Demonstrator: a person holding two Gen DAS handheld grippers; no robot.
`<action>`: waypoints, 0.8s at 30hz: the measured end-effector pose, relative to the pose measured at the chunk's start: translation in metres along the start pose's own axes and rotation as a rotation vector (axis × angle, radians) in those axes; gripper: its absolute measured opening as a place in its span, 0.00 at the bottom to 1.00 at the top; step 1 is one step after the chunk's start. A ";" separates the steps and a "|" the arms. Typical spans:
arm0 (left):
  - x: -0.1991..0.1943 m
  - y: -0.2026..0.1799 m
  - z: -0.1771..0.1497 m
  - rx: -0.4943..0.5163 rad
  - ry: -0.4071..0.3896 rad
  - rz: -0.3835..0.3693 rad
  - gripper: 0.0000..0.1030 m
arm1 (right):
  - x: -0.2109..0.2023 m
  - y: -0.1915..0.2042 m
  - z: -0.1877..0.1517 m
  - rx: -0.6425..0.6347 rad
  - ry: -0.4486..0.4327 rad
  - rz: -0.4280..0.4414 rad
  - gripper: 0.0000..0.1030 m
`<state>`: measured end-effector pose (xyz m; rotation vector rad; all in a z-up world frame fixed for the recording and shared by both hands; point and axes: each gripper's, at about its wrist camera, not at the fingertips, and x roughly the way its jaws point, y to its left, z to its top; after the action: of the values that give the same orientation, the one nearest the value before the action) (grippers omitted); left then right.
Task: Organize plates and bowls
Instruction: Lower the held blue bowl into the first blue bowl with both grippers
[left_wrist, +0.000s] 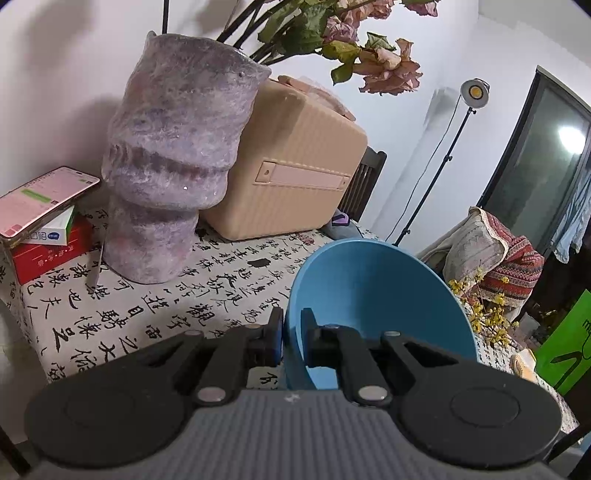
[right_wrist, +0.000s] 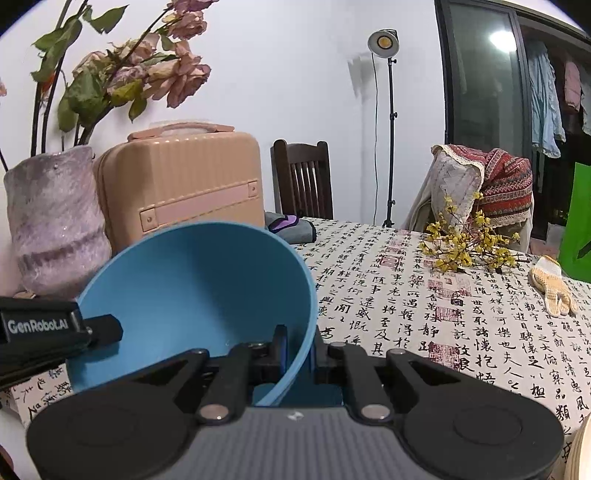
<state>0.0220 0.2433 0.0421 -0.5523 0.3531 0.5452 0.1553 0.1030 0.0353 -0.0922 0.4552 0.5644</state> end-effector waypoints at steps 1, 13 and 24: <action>0.001 0.000 0.000 0.001 0.004 -0.002 0.10 | 0.000 0.000 0.000 -0.004 -0.002 -0.005 0.11; 0.006 -0.005 -0.007 0.015 0.037 -0.008 0.10 | -0.002 -0.003 -0.004 -0.035 -0.005 -0.048 0.11; 0.012 -0.008 -0.011 0.033 0.052 0.006 0.10 | 0.002 -0.005 -0.007 -0.046 -0.004 -0.066 0.11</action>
<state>0.0344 0.2356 0.0311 -0.5341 0.4124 0.5308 0.1567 0.0985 0.0283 -0.1494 0.4339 0.5100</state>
